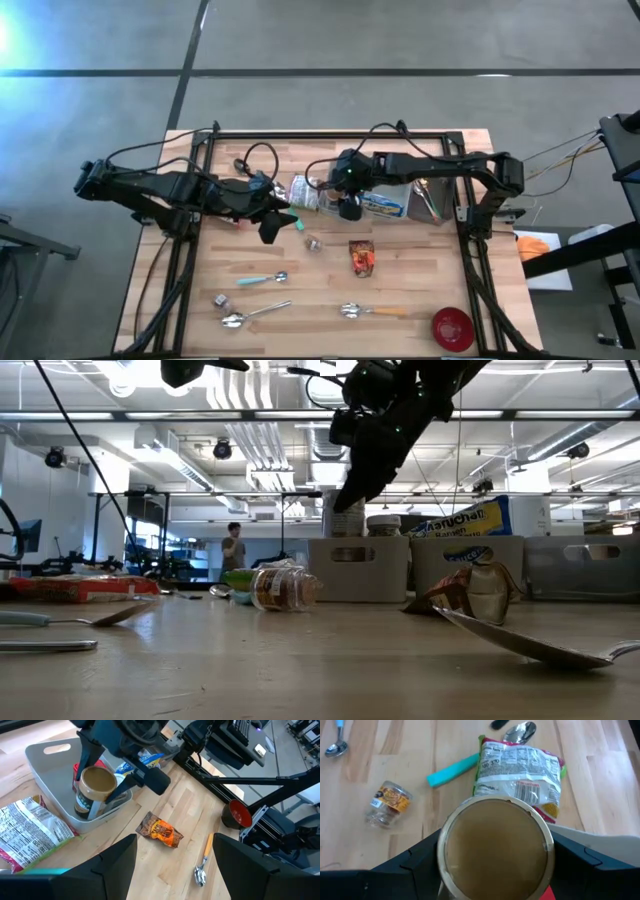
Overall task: Pick & Place Food Item
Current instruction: Put the gold seasoning bottle into the left gray bin
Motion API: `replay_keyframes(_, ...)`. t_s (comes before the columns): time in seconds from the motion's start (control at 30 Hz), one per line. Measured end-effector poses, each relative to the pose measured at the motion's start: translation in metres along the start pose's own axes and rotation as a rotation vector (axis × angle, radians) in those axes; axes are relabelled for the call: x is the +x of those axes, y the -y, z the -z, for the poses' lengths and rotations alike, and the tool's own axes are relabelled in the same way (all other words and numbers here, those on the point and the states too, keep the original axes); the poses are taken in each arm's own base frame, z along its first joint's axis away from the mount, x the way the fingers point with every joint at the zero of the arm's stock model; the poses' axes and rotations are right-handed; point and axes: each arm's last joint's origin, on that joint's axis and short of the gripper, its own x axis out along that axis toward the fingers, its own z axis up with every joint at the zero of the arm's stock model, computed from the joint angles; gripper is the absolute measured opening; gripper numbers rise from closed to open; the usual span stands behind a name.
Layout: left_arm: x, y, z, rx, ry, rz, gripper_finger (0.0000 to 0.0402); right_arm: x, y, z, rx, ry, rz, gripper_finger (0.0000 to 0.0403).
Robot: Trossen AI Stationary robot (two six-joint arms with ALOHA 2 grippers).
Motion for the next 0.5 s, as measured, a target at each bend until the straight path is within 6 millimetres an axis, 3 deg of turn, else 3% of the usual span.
replay_keyframes(0.5, 0.000, 0.000, 0.000, -0.001, 0.000, -0.002, 0.0264, 0.021, 0.006, 0.011, -0.028, -0.084, -0.056, 0.0269)
